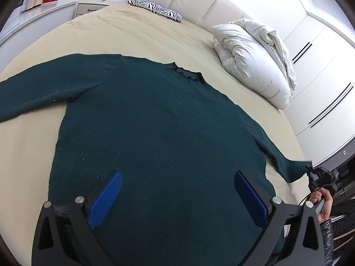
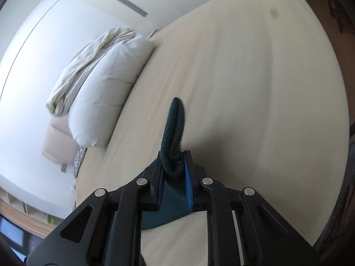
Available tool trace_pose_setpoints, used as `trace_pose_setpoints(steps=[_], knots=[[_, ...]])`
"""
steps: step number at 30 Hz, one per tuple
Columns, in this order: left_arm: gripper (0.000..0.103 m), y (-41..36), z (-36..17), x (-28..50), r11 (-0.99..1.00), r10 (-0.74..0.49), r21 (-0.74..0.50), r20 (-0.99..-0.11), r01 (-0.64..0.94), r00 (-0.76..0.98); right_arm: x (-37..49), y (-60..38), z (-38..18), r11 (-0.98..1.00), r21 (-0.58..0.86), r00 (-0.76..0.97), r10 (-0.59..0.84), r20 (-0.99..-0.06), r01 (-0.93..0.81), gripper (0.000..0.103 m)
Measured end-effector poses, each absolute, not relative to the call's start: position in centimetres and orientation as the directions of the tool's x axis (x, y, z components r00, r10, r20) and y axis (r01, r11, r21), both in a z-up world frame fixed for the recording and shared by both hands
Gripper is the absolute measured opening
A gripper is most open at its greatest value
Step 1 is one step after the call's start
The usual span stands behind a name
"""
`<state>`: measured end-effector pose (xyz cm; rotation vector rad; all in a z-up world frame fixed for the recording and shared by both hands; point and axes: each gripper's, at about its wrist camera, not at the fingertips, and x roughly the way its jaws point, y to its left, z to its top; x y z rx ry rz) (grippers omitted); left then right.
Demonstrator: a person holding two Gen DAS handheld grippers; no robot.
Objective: Fold small clothes
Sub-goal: 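Carry the sleeve across the sweater body with the right tool and release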
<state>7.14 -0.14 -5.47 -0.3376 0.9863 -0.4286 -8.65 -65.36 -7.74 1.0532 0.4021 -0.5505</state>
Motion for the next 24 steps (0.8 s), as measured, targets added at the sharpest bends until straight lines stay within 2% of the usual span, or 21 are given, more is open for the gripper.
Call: trace_pose_setpoints(steps=[6, 11, 17, 20, 21, 22, 23, 24], knots=[[0.103, 0.9, -4.9, 8.9, 0.856, -0.507, -0.479, -0.704, 0.195, 0.498, 1.6, -54.1, -3.4, 0.6, 0.683, 0.857, -0.01, -0.515, 0.417, 0.014], [0.103, 3.7, -4.5, 10.5, 0.849, -0.5, -0.506, -0.677, 0.152, 0.54, 10.3, -43.5, -2.8, 0.654, 0.71, 0.848, 0.195, -0.493, 0.262, 0.014], [0.103, 6.9, -5.6, 12.7, 0.844, -0.485, -0.529, -0.675, 0.095, 0.556, 17.7, -33.3, -5.9, 0.73, 0.654, 0.771, 0.295, -0.564, 0.199, 0.015], [0.103, 6.6, -6.2, 13.6, 0.847, -0.486, -0.522, -0.687, 0.098, 0.54, 19.3, -30.0, -8.6, 0.755, 0.617, 0.713, 0.307, -0.631, 0.221, 0.019], [0.103, 6.2, -6.4, 14.0, 0.846, -0.492, -0.524, -0.689, 0.104, 0.532, 19.4, -29.2, -9.2, 0.764, 0.607, 0.702, 0.308, -0.642, 0.22, 0.022], [0.103, 5.8, -6.8, 14.4, 0.843, -0.5, -0.527, -0.691, 0.109, 0.522, 19.2, -28.7, -9.4, 0.77, 0.601, 0.699, 0.31, -0.644, 0.212, 0.032], [0.103, 5.4, -7.1, 14.8, 0.84, -0.509, -0.531, -0.696, 0.114, 0.507, 18.7, -28.3, -9.4, 0.773, 0.602, 0.703, 0.315, -0.638, 0.2, 0.048], [0.103, 4.9, -7.4, 15.3, 0.838, -0.515, -0.533, -0.702, 0.117, 0.491, 17.9, -28.0, -9.3, 0.773, 0.606, 0.708, 0.322, -0.629, 0.187, 0.055]])
